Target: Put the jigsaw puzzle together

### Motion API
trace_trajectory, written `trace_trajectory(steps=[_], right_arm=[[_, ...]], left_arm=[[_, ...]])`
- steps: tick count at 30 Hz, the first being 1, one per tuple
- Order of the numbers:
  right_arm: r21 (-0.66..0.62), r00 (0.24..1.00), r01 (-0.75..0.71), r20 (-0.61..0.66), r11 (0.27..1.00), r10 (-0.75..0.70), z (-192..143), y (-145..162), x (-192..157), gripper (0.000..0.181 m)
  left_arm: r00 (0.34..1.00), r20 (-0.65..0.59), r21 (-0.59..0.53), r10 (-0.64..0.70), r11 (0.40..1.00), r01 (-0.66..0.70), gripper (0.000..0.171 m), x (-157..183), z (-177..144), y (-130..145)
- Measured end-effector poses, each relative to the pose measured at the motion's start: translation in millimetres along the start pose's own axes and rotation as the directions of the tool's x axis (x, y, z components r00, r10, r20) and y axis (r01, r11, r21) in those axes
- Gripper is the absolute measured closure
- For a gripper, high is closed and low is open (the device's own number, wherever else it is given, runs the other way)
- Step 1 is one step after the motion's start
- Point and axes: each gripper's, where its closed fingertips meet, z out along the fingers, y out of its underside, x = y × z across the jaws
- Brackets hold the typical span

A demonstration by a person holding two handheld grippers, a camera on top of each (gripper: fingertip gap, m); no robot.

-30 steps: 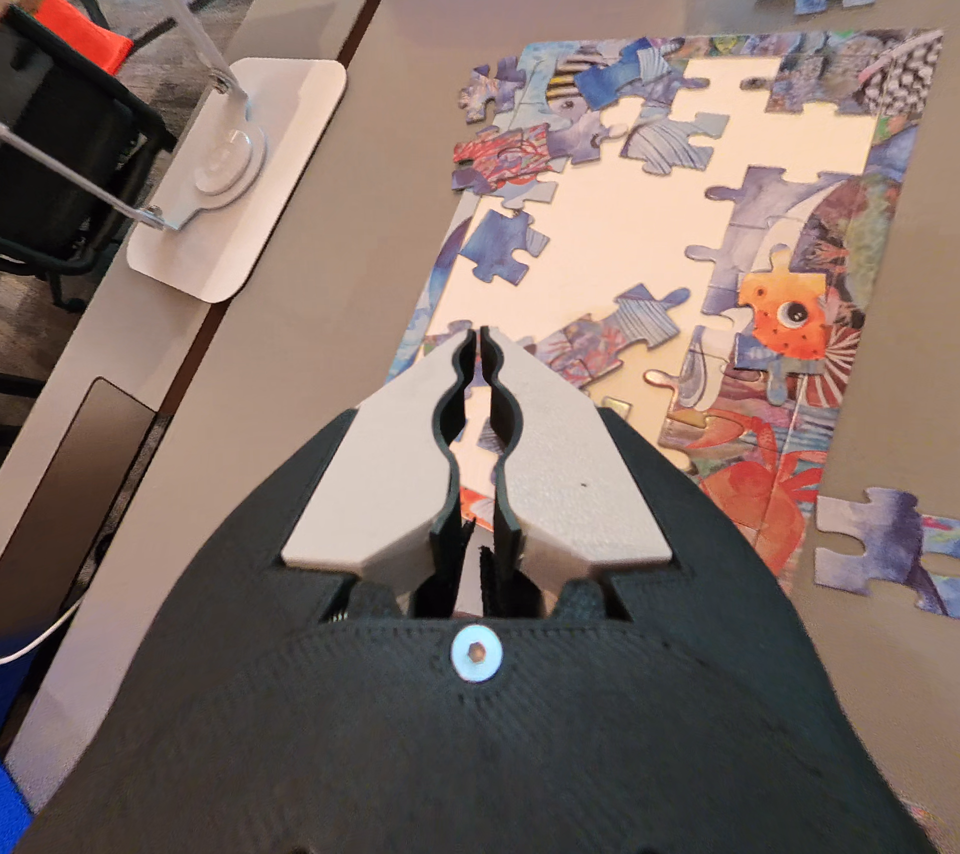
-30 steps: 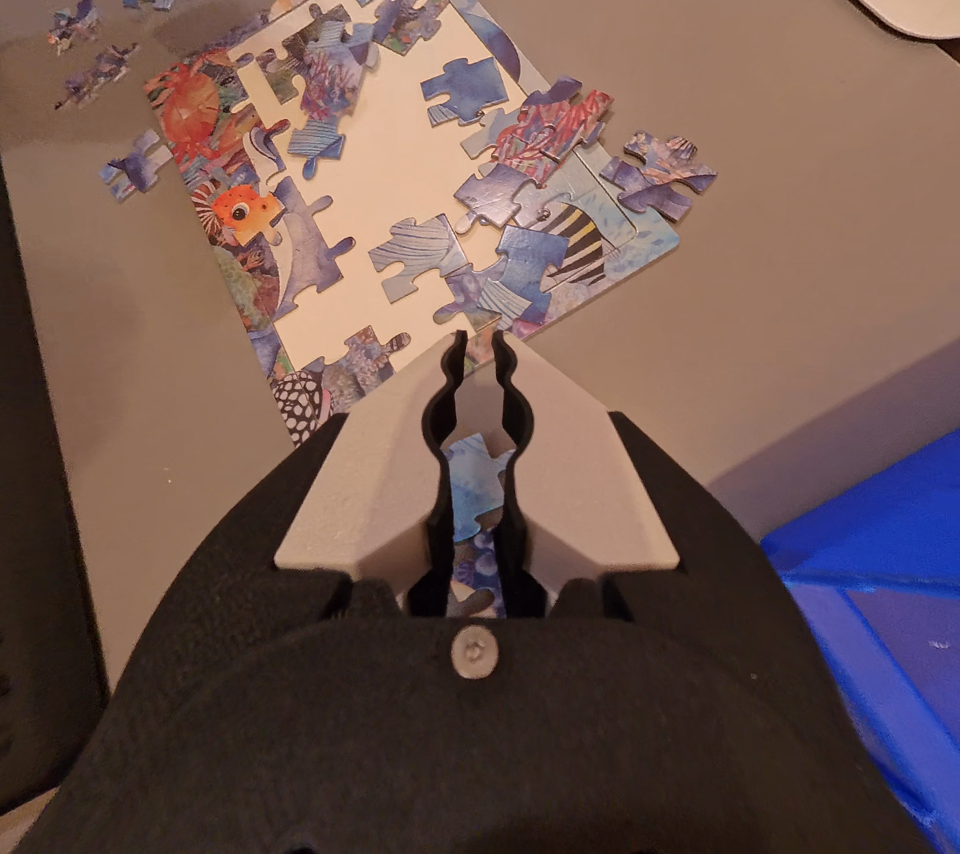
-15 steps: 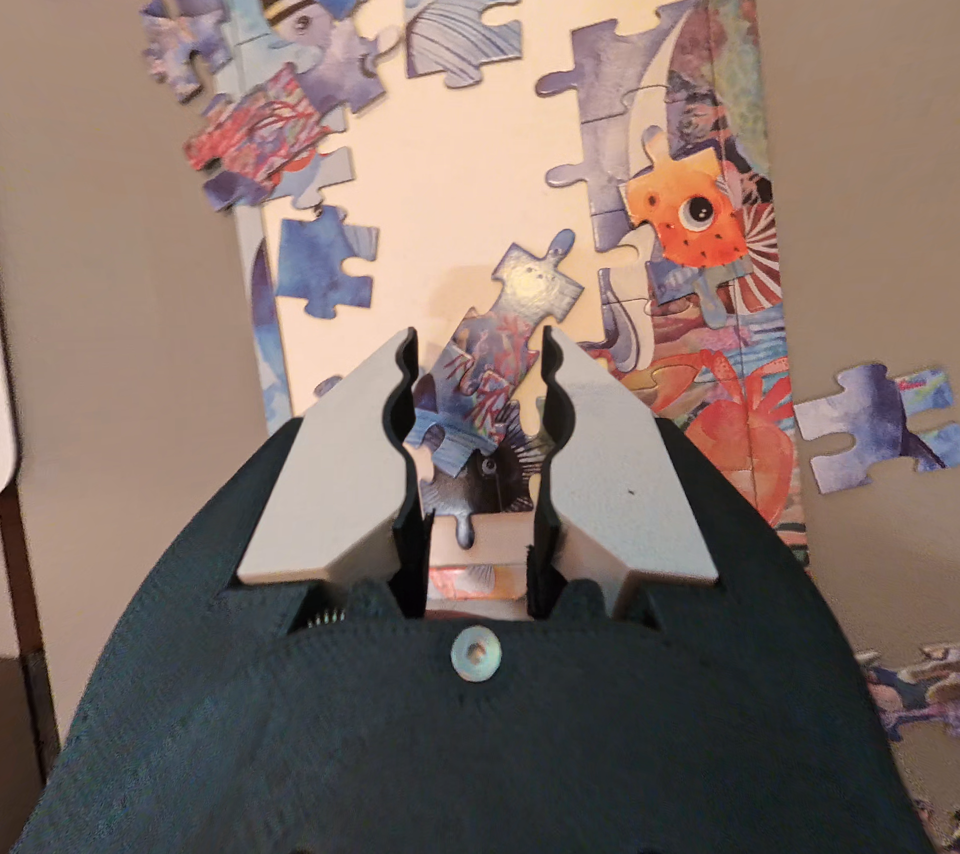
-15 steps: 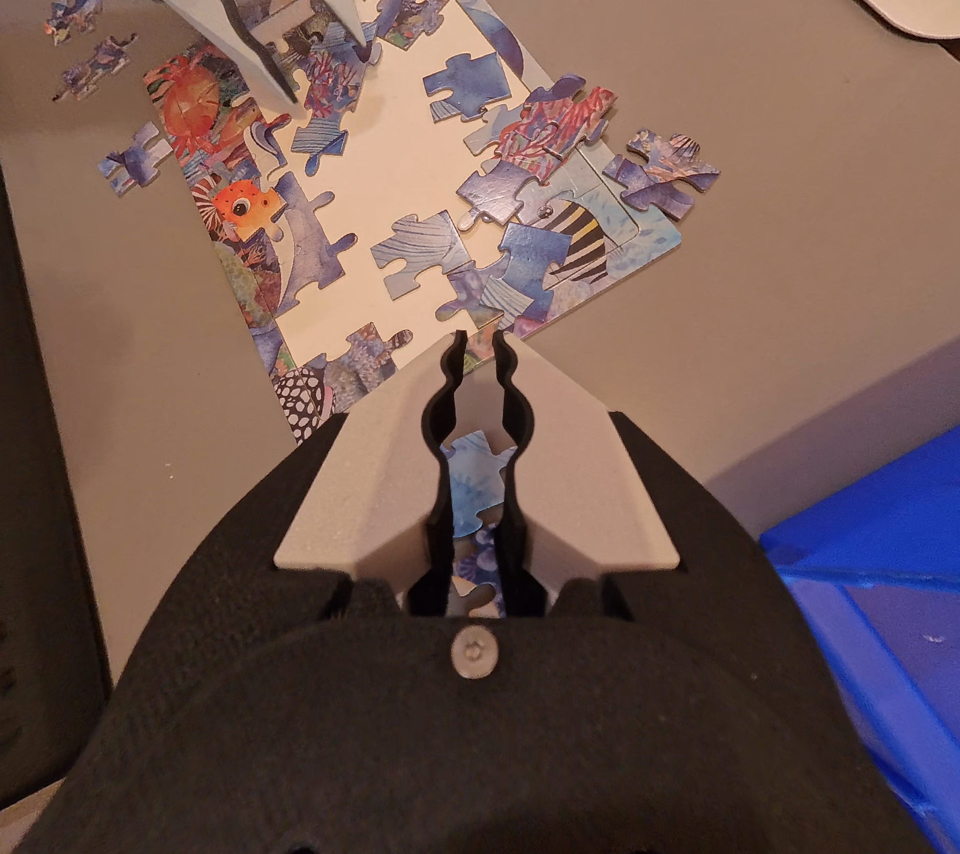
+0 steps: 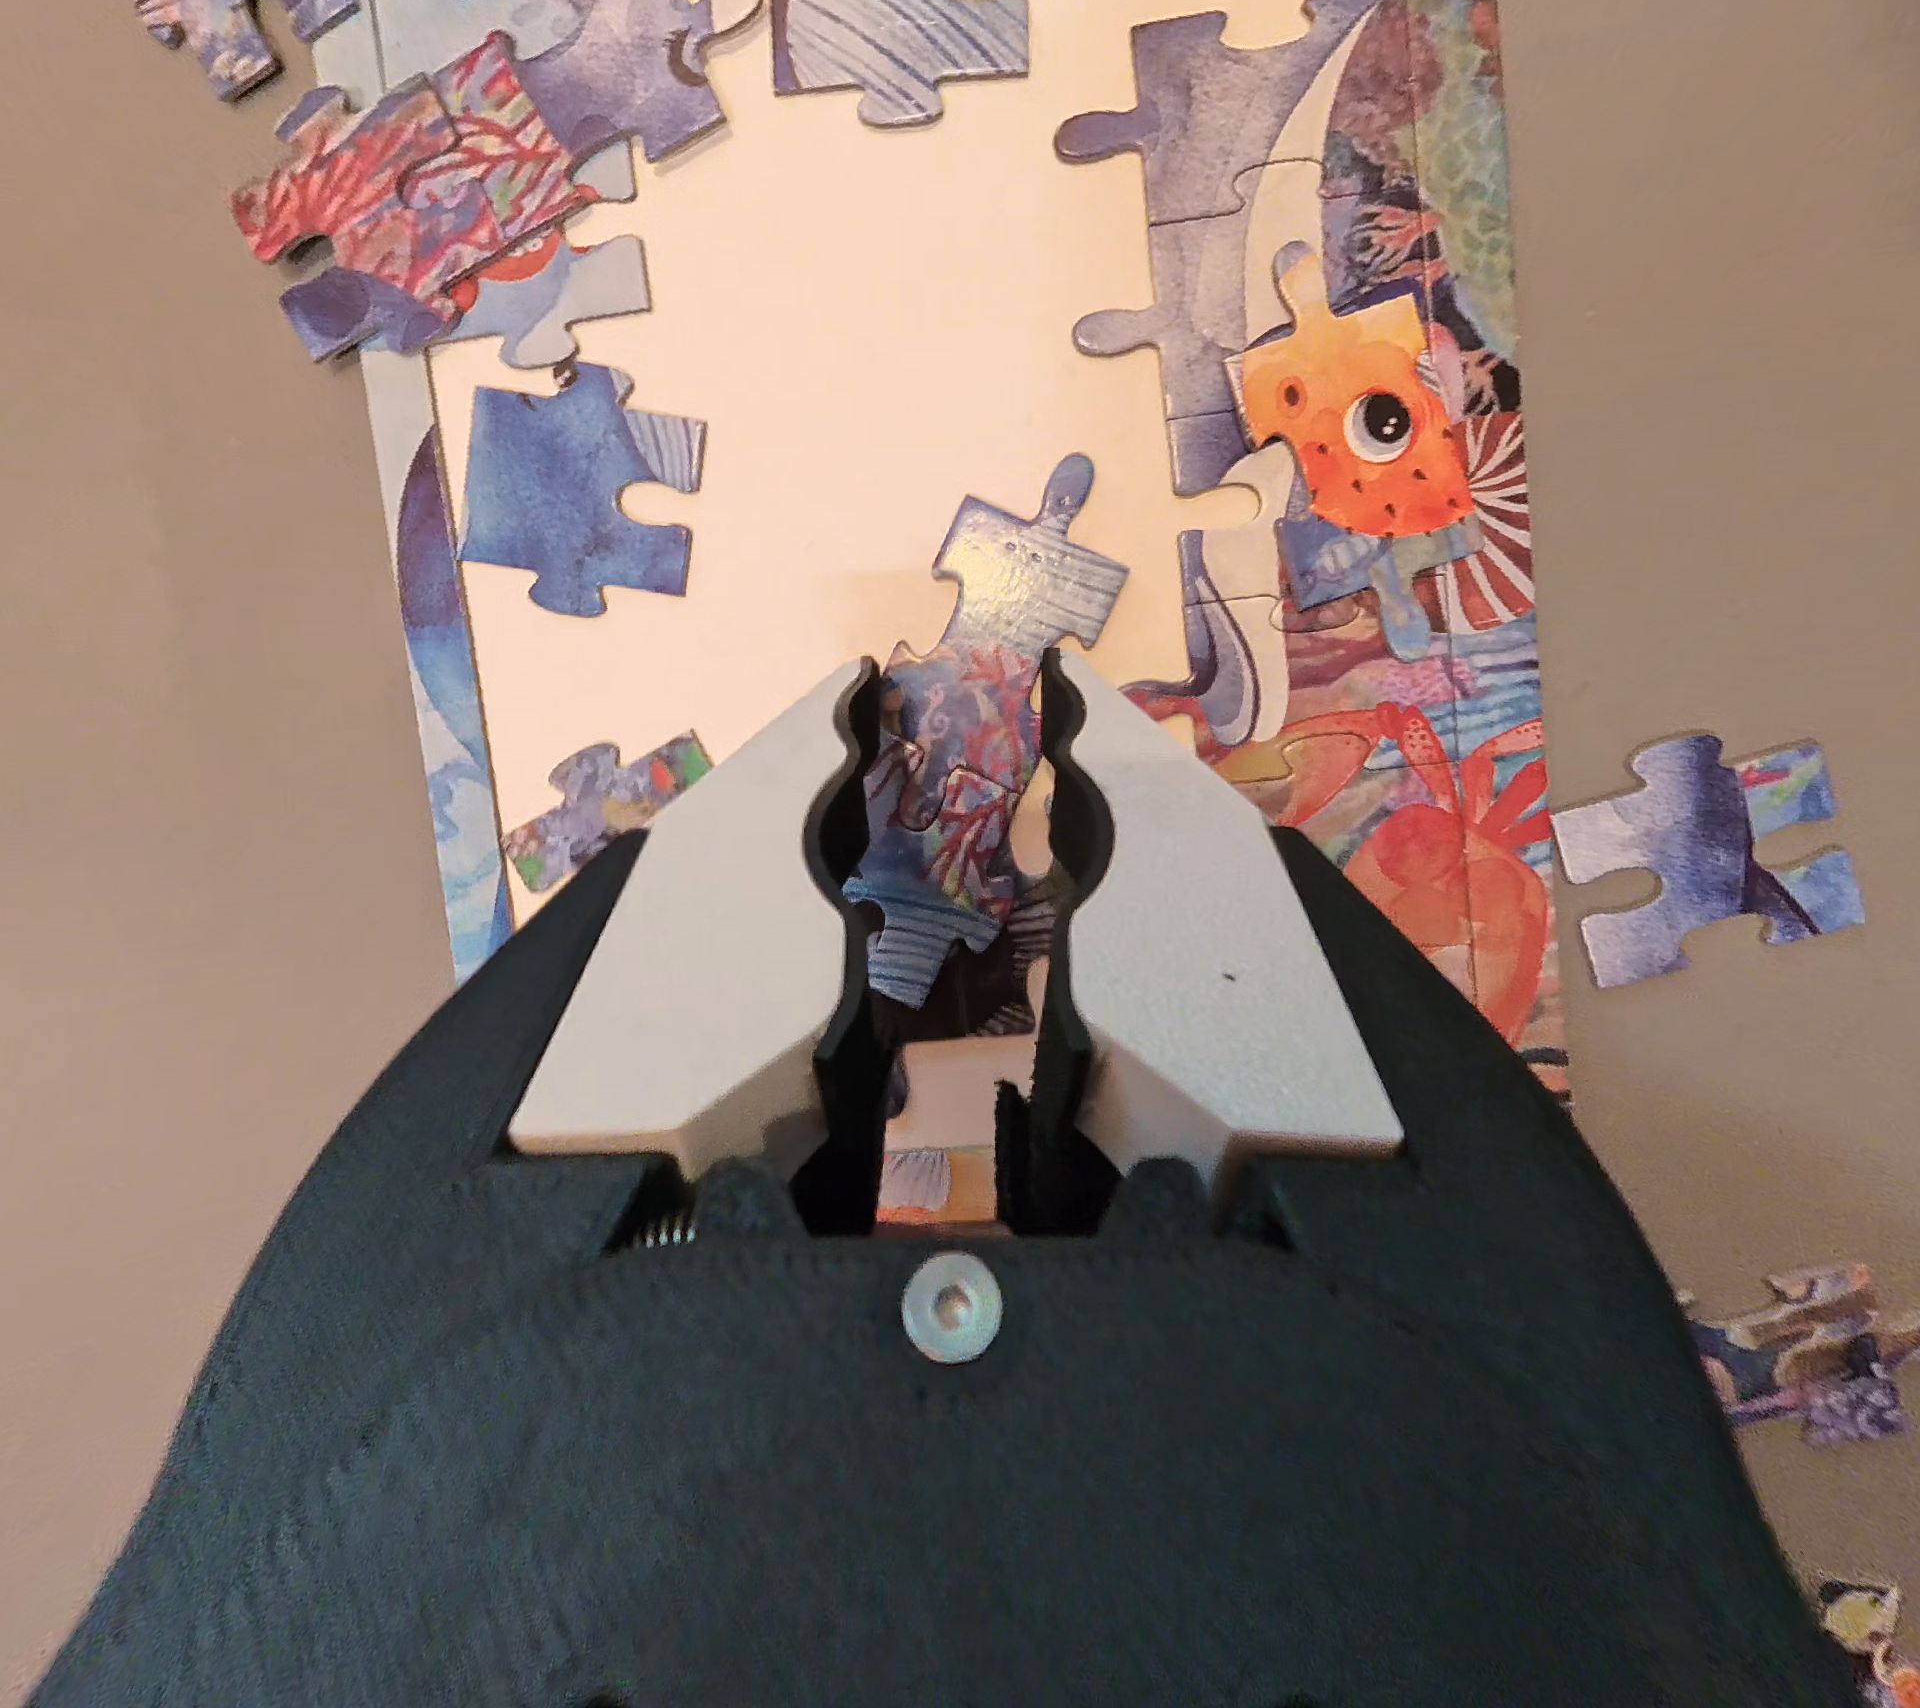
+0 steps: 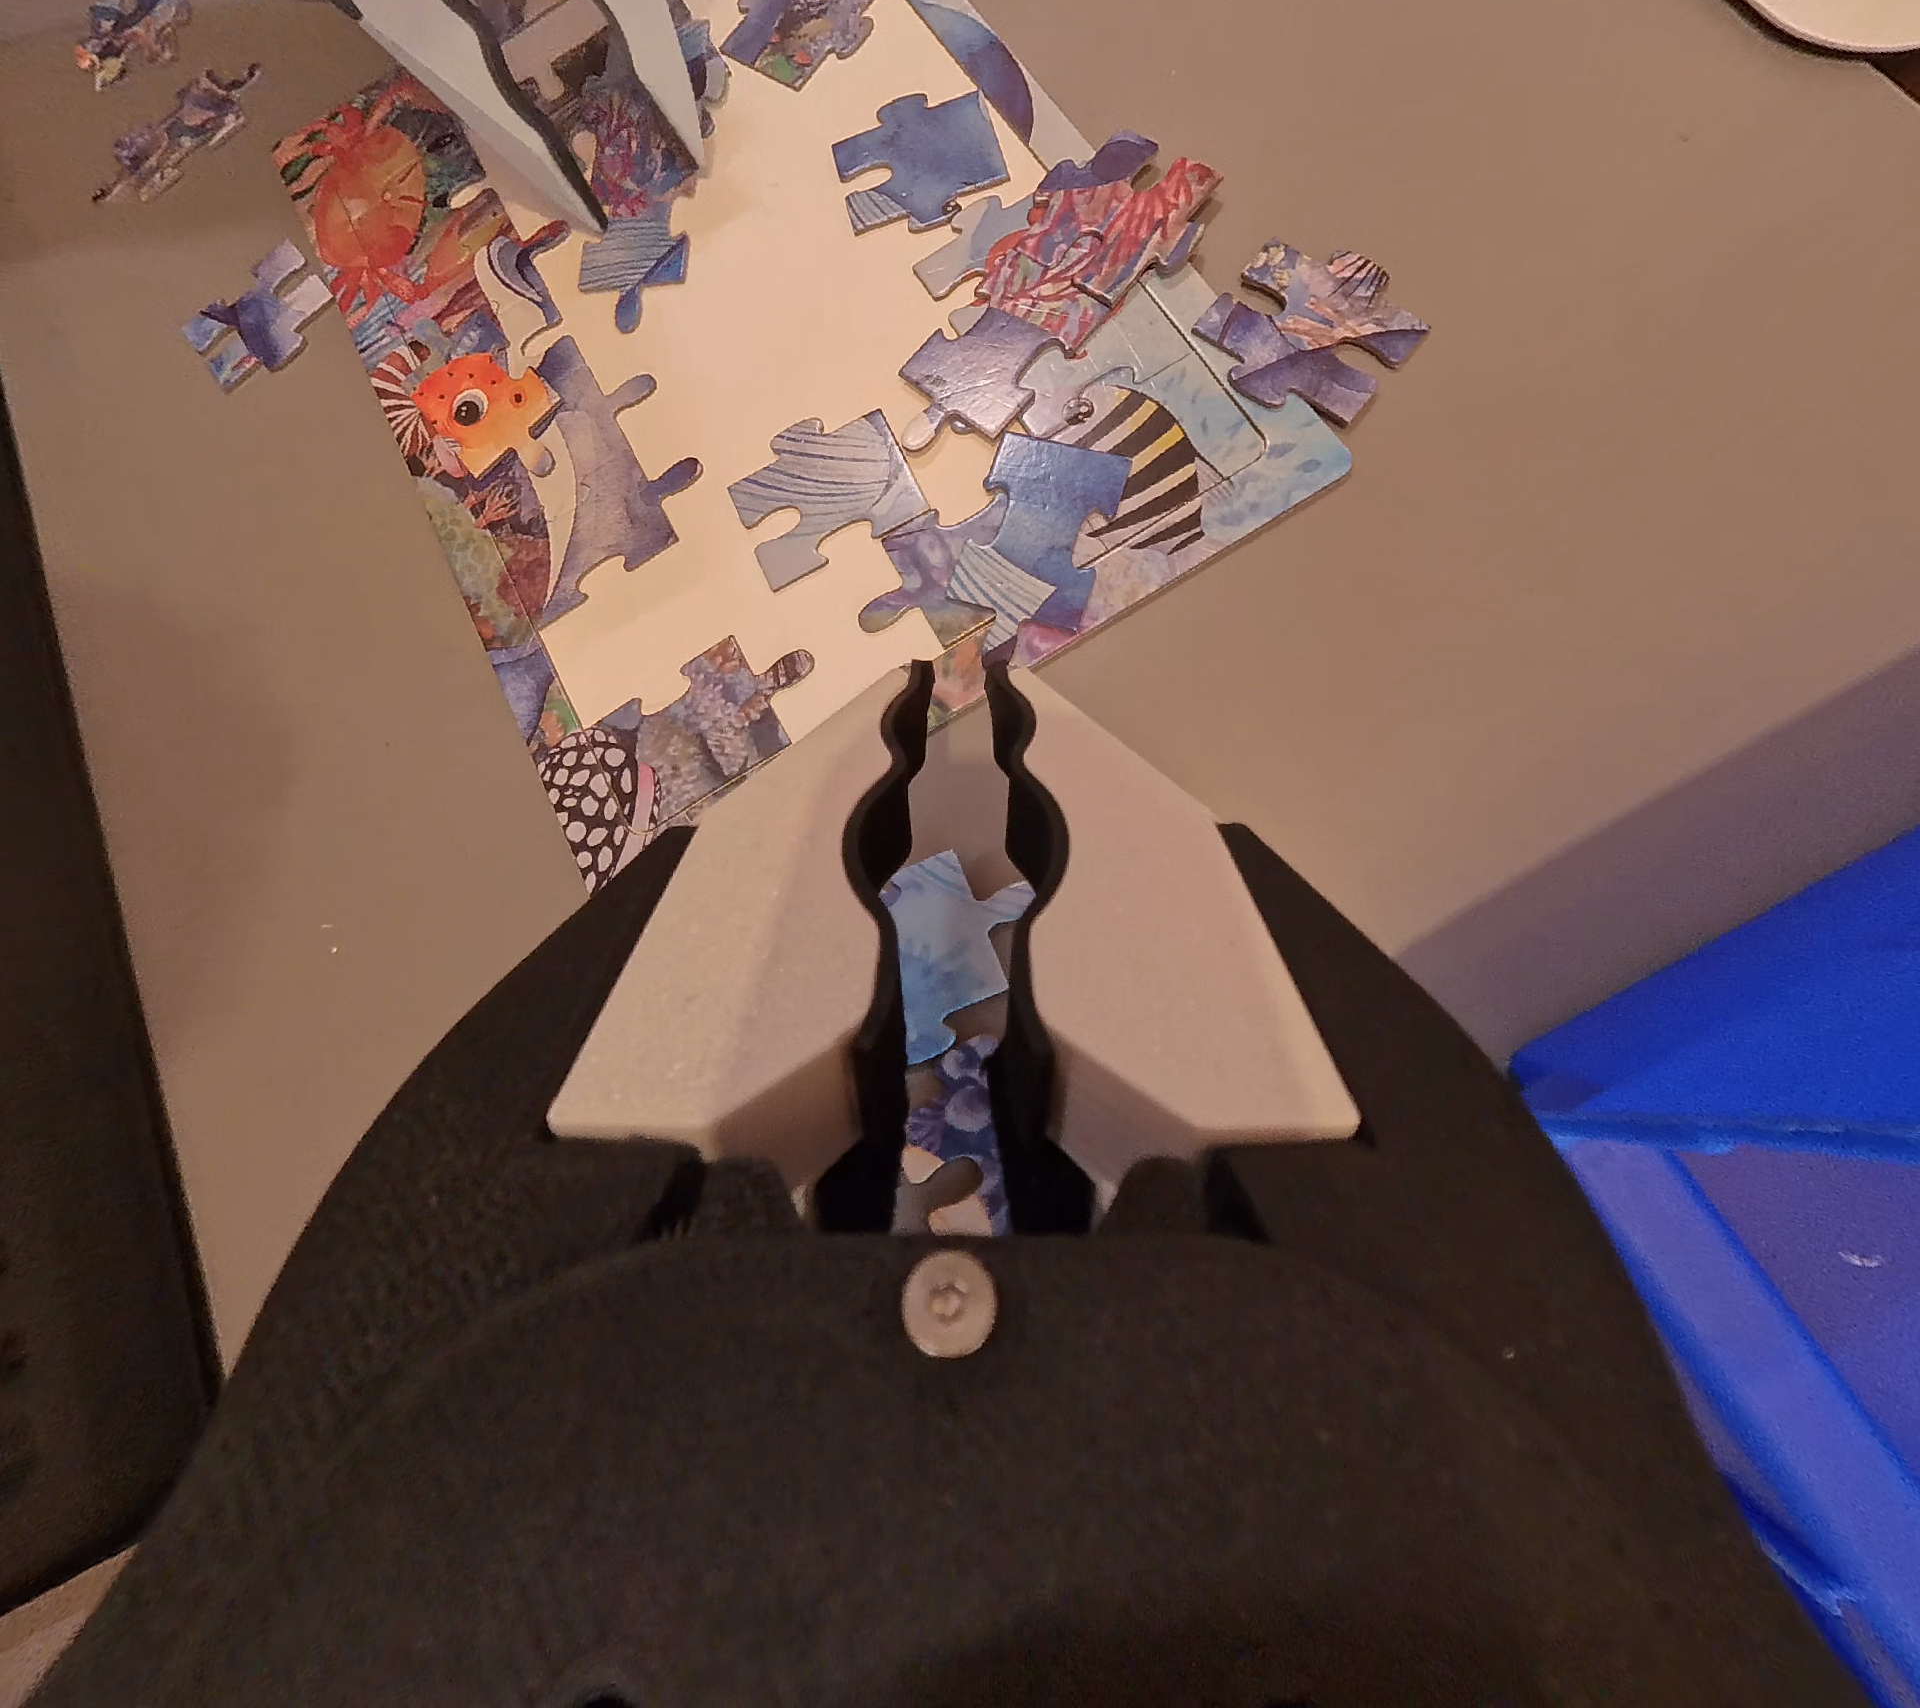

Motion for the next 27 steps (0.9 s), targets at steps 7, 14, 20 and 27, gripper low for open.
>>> trace_trajectory(steps=[7,14,20,27], right_arm=[[0.026,1.000,-0.001,0.026,1.000,0.000,-1.3,-6.3,-6.7,0.171],[0.138,0.959,-0.129,0.268,0.982,0.088,9.1,-33.4,-48.0,0.164],[0.077,0.965,-0.109,0.246,0.991,0.087,19.3,-22.8,-48.1,0.161],[0.104,0.969,-0.127,0.226,0.986,0.101,10.5,-24.4,-38.8,0.163]], left_arm=[[0.982,0.154,0.116,-0.113,0.989,0.096,0.145,-14.4,-20.9,-20.9],[0.916,0.376,0.263,-0.139,0.964,0.038,0.171,-26.2,-27.9,-86.1],[0.895,0.441,0.125,-0.070,0.992,0.016,0.160,-57.3,-35.1,-64.0],[0.933,0.339,0.063,-0.124,0.992,0.109,0.135,-82.1,-18.1,-17.7]])
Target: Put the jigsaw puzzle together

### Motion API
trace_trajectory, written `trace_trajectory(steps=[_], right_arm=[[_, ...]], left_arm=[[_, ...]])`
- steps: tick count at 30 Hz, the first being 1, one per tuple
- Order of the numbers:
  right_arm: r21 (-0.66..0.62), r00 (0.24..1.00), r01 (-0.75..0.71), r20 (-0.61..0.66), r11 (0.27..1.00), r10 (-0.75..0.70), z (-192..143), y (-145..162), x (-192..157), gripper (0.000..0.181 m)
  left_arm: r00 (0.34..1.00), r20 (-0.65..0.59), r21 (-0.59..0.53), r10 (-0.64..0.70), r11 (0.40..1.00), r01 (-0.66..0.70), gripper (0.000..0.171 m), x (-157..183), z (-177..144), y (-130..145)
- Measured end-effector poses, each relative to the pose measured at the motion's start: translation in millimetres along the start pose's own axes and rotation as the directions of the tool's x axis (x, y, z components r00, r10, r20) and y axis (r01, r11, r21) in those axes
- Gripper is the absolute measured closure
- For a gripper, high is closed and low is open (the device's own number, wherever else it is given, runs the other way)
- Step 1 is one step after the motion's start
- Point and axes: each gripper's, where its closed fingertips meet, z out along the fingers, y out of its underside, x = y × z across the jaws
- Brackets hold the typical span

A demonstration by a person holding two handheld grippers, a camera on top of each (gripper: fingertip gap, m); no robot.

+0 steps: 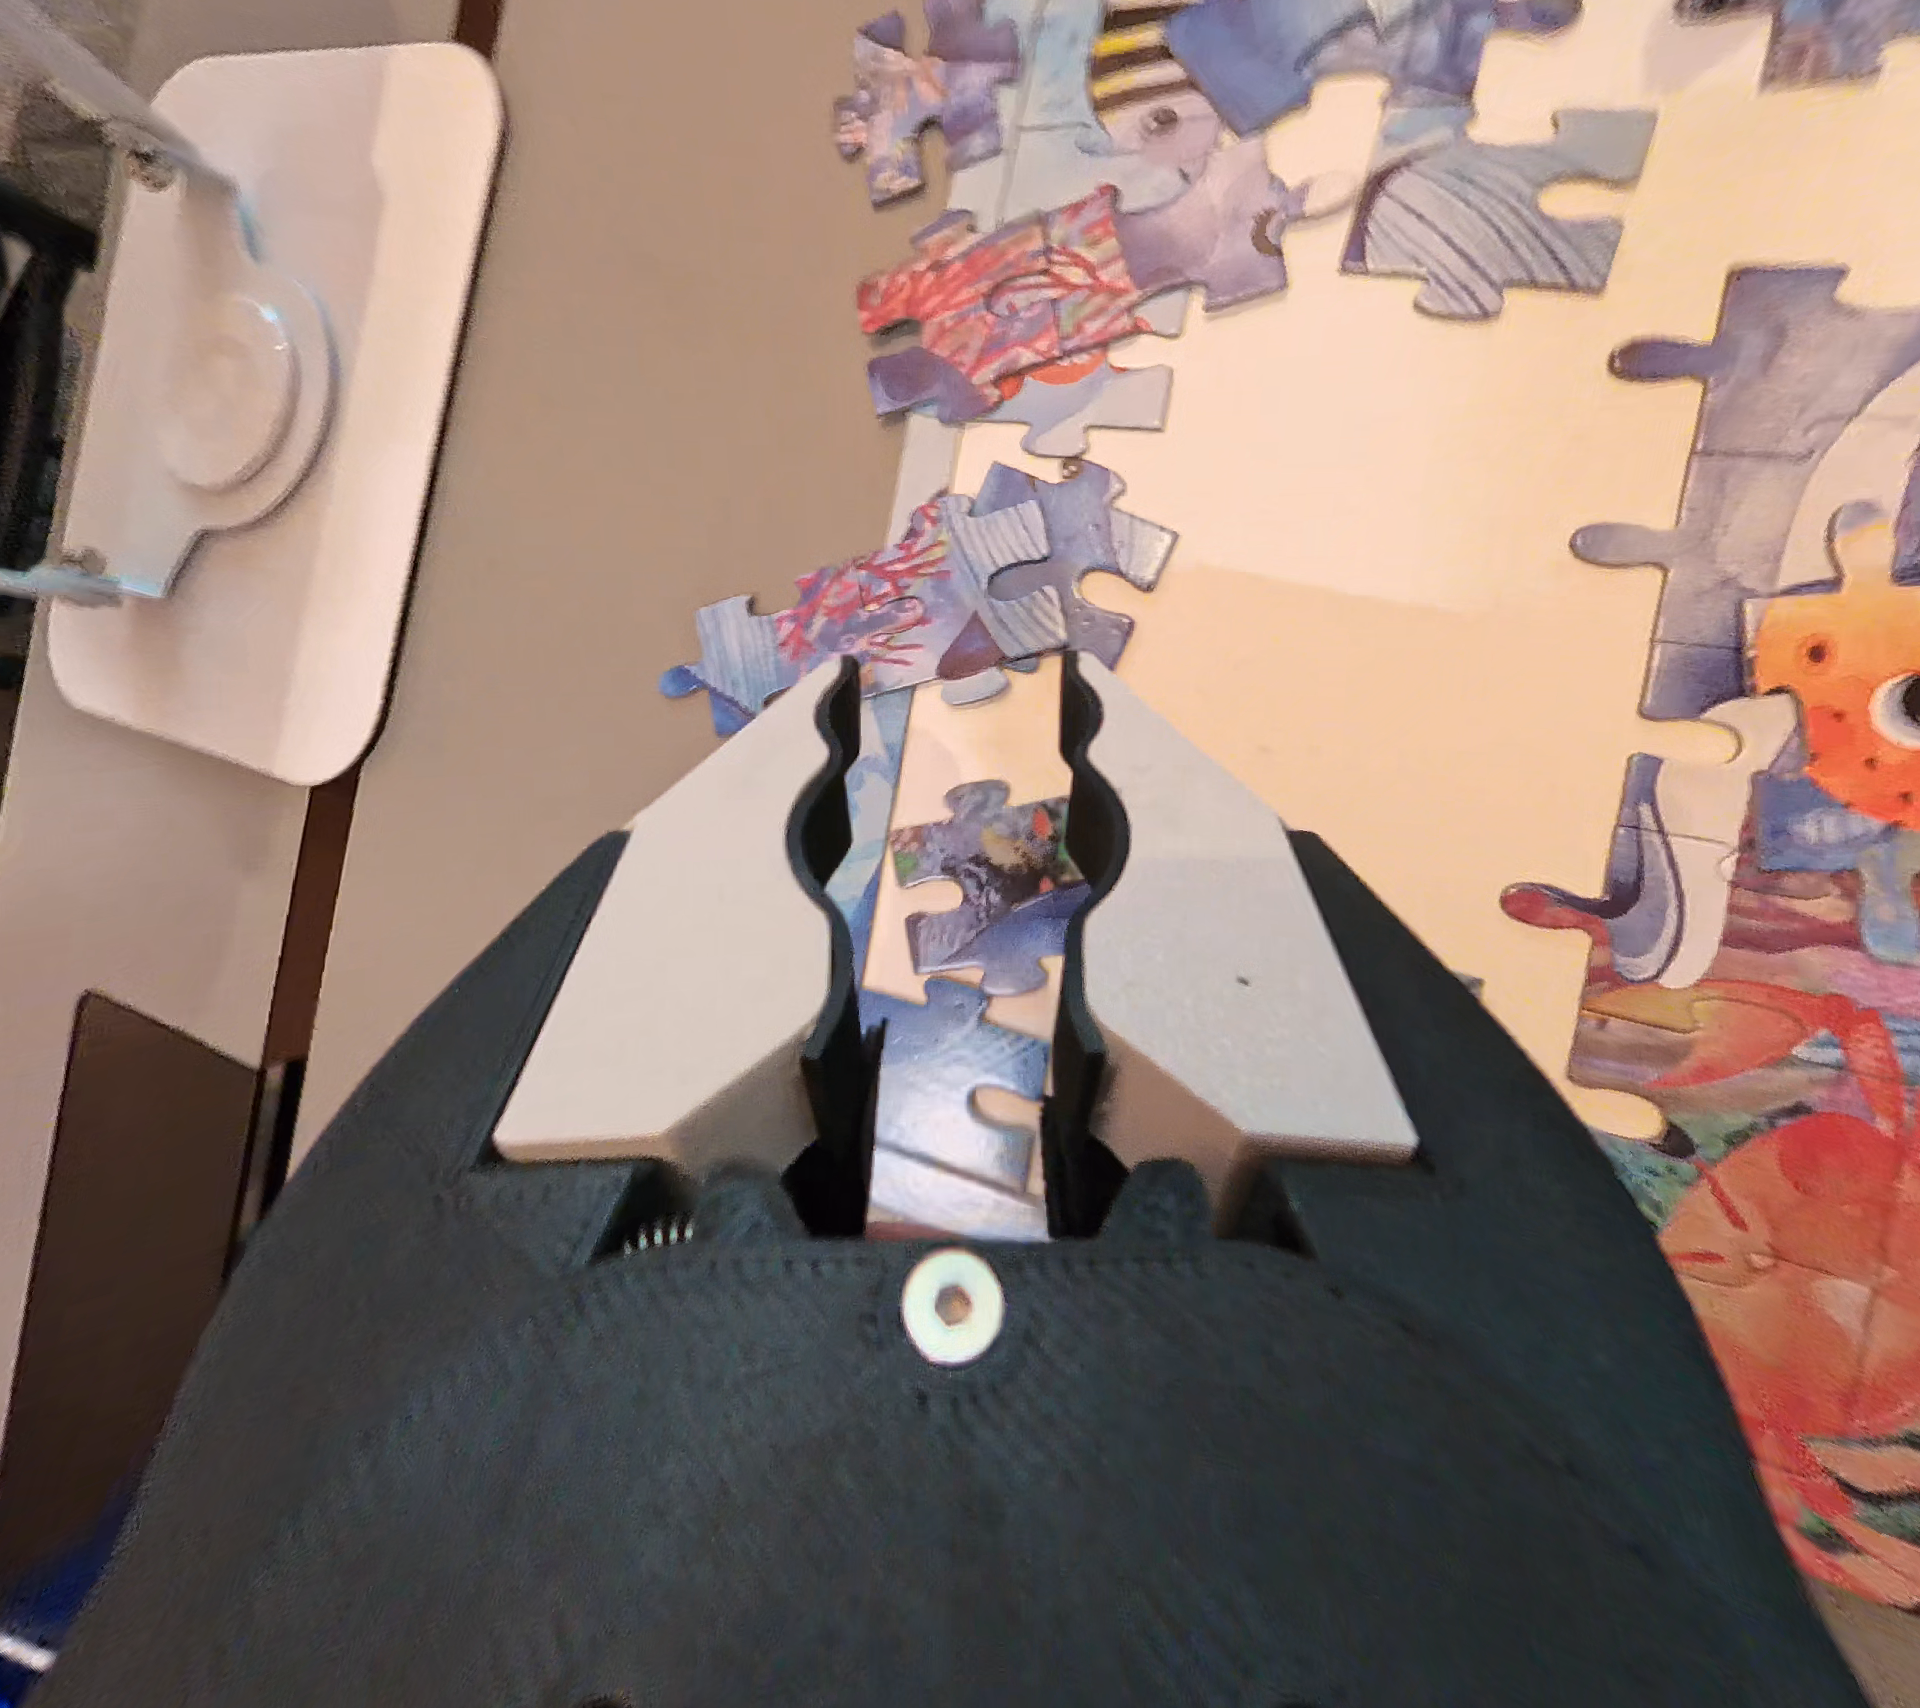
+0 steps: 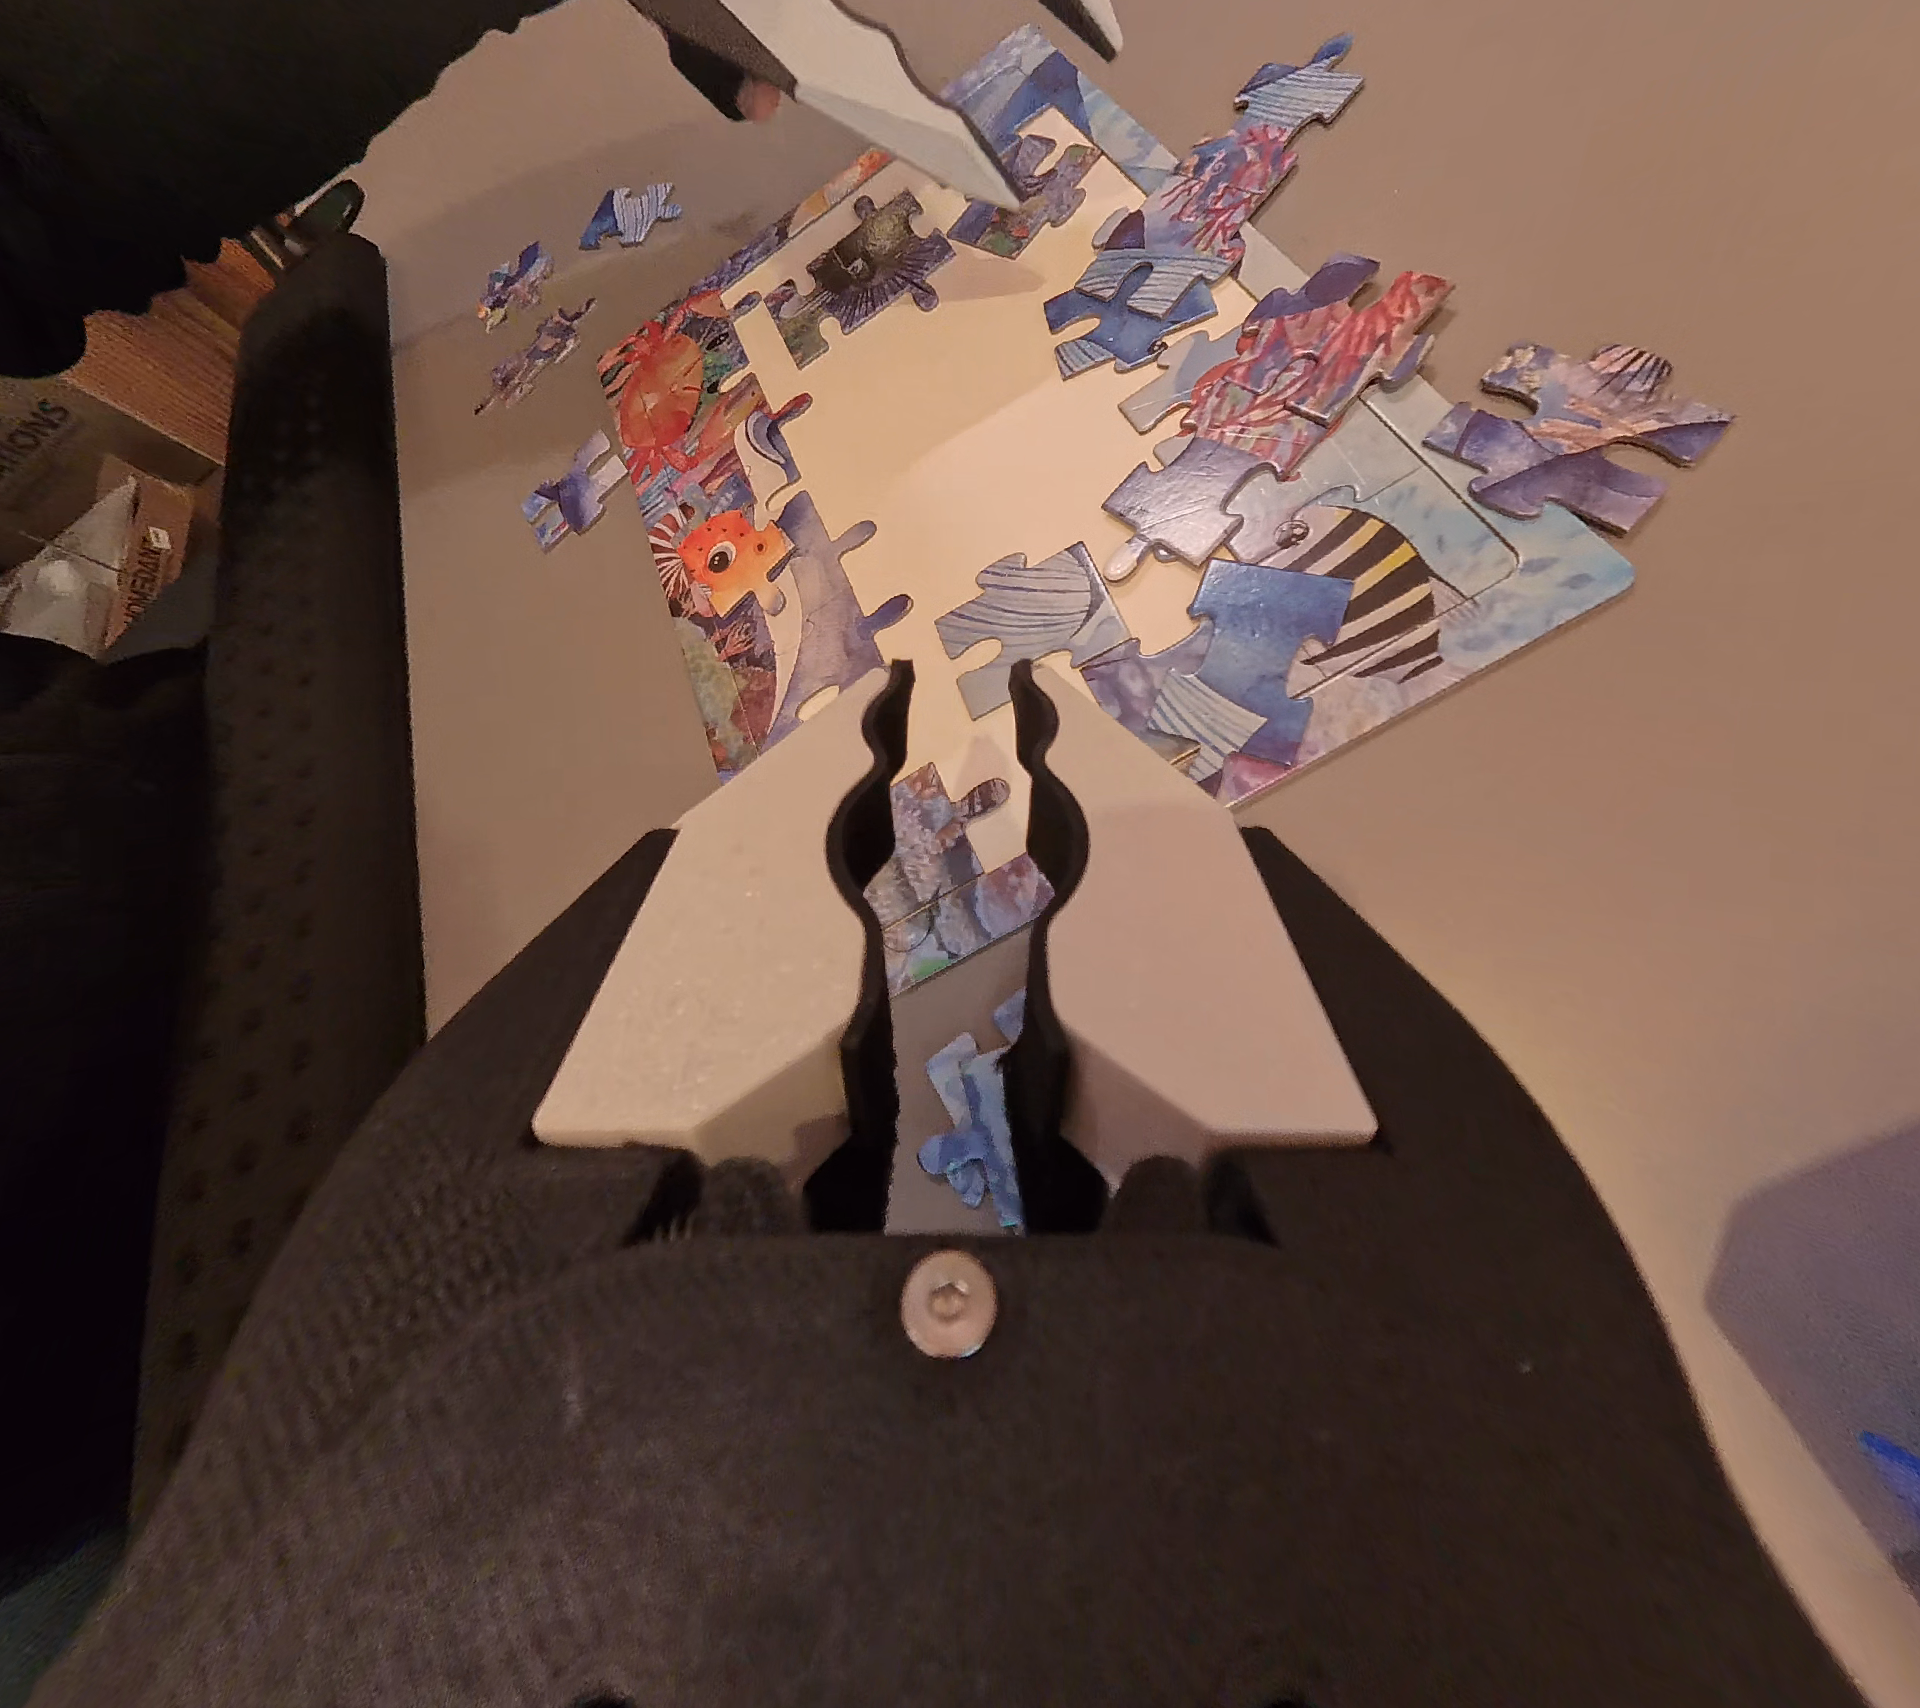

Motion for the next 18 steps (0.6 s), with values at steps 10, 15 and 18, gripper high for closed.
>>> trace_trajectory(steps=[10,15,18], right_arm=[[-0.019,1.000,0.003,0.004,1.000,-0.003,2.9,4.1,0.4,0.163],[-0.031,1.000,-0.006,0.009,1.000,0.006,3.9,6.8,0.7,0.163],[-0.038,1.000,-0.006,0.010,0.999,0.006,5.2,8.0,0.5,0.163]], left_arm=[[0.991,-0.117,-0.037,-0.072,0.997,0.068,0.121,9.6,29.8,2.9],[0.976,-0.180,-0.031,-0.126,0.992,0.122,0.134,16.6,30.0,3.5],[0.978,-0.179,-0.018,-0.110,0.994,0.109,0.145,20.9,28.7,2.1]])
